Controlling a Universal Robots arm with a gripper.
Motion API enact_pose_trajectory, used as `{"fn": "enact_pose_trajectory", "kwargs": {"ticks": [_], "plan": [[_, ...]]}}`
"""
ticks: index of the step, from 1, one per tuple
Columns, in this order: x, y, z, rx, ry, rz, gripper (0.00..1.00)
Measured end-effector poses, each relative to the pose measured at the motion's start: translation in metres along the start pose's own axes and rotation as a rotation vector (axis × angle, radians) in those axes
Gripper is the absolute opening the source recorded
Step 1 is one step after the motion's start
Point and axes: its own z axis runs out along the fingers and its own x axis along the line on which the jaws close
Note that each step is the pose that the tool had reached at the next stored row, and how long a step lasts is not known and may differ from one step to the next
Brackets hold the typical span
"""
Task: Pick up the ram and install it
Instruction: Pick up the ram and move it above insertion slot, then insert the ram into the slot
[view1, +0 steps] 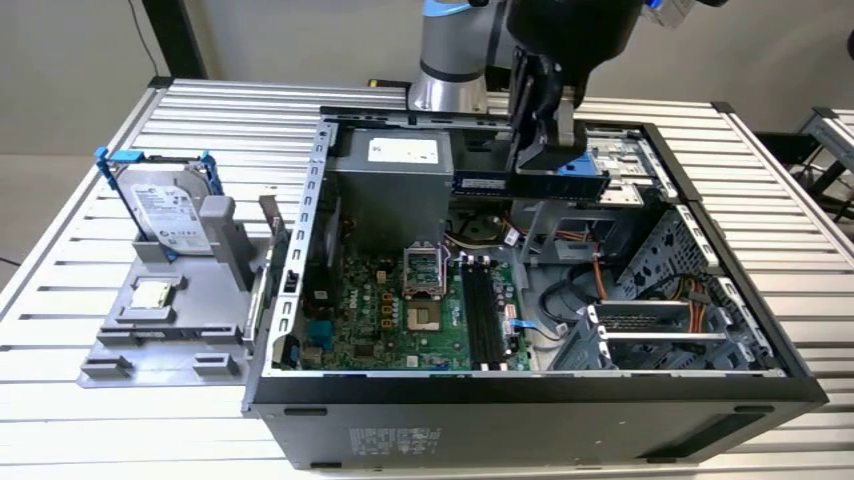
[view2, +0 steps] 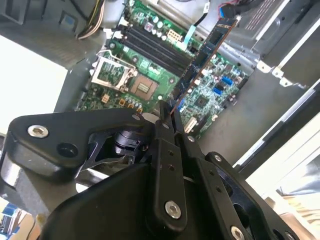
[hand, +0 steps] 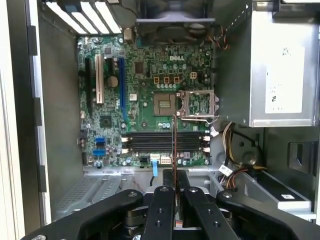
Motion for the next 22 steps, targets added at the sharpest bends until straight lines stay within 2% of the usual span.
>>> {"fn": "enact_pose_trajectory", "kwargs": {"ticks": [4, 6, 11, 15, 22], "plan": [[0.0, -0.0004, 0.0, 0.0, 0.0, 0.0, 0.0], [-0.0032, -0.0004, 0.0, -0.0001, 0.0, 0.0, 0.0], [-0.0225, 0.0, 0.0002, -0.0001, 0.0001, 0.0, 0.0], [-0.0342, -0.0001, 0.0002, -0.0001, 0.0001, 0.0, 0.0], [-0.0357, -0.0013, 0.0003, 0.0007, -0.0001, -0.001, 0.0]]}}
